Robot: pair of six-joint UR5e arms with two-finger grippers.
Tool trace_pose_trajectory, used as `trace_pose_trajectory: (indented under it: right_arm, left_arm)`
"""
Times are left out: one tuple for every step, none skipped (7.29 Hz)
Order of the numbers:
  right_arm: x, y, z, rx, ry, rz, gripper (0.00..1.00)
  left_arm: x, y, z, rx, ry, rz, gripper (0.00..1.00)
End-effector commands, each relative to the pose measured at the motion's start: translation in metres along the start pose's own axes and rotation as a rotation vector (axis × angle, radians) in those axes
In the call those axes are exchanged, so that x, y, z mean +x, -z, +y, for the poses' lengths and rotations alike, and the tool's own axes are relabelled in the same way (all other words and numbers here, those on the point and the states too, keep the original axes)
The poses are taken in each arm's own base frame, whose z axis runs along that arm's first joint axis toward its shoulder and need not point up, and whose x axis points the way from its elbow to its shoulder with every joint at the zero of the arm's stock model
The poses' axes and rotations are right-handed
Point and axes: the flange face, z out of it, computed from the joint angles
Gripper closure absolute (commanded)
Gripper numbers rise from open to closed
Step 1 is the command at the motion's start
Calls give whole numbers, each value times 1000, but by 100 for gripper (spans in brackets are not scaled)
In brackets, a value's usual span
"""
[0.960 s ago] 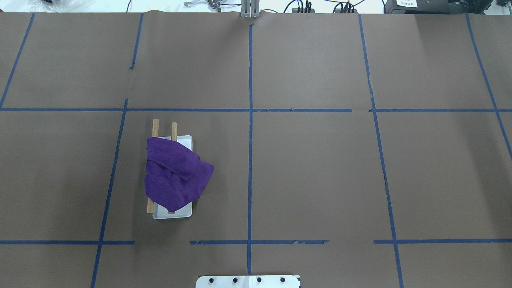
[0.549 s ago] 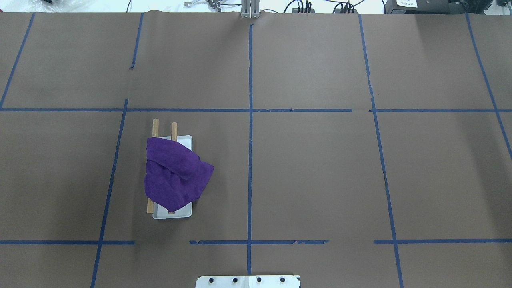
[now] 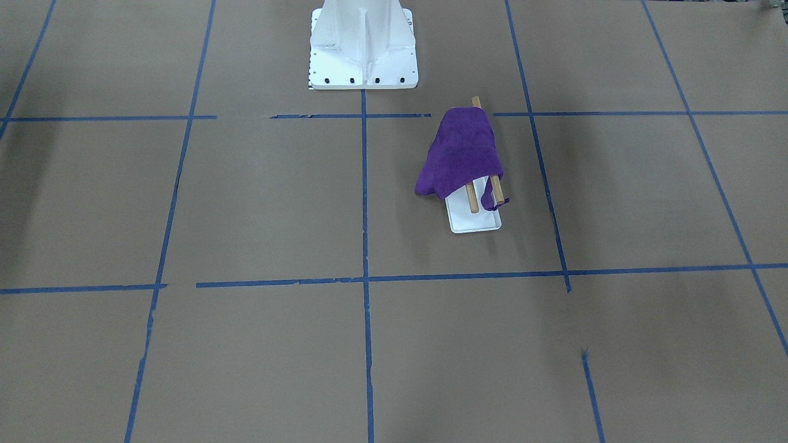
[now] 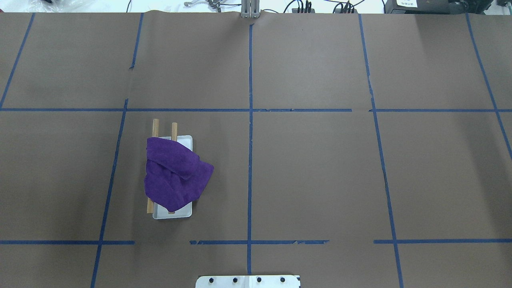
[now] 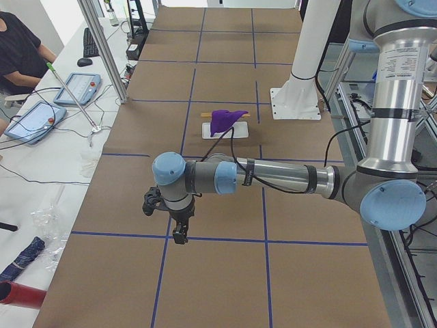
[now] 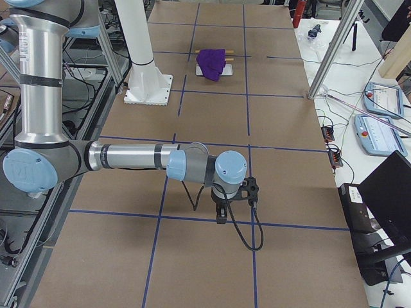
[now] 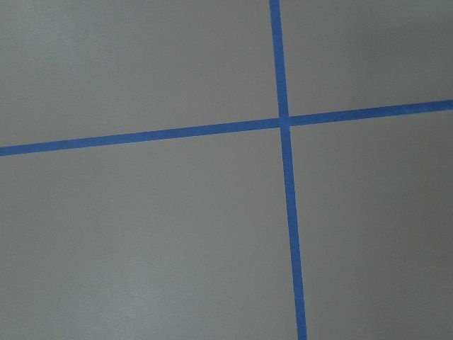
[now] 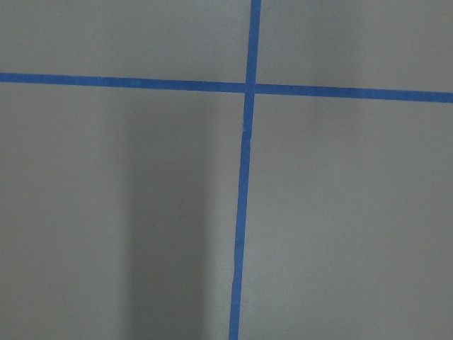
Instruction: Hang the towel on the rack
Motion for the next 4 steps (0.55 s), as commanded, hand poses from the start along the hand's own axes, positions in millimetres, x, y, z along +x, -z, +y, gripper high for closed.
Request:
trace_pose_trajectory:
  right_arm:
    - [-3,3,-3,6,7,1,0]
    - [-3,3,-3,6,7,1,0]
    - [-3,3,-4,7,8,1,0]
    - [-3,4,-4,8,7,1,0]
  left_arm:
    - [-6,-5,19,64,-32,6,0]
    - [-7,-9,22,59,-3,36,0]
    - [-6,-10,21,57,41,41,0]
    - [-5,-9,19,58,74,42,0]
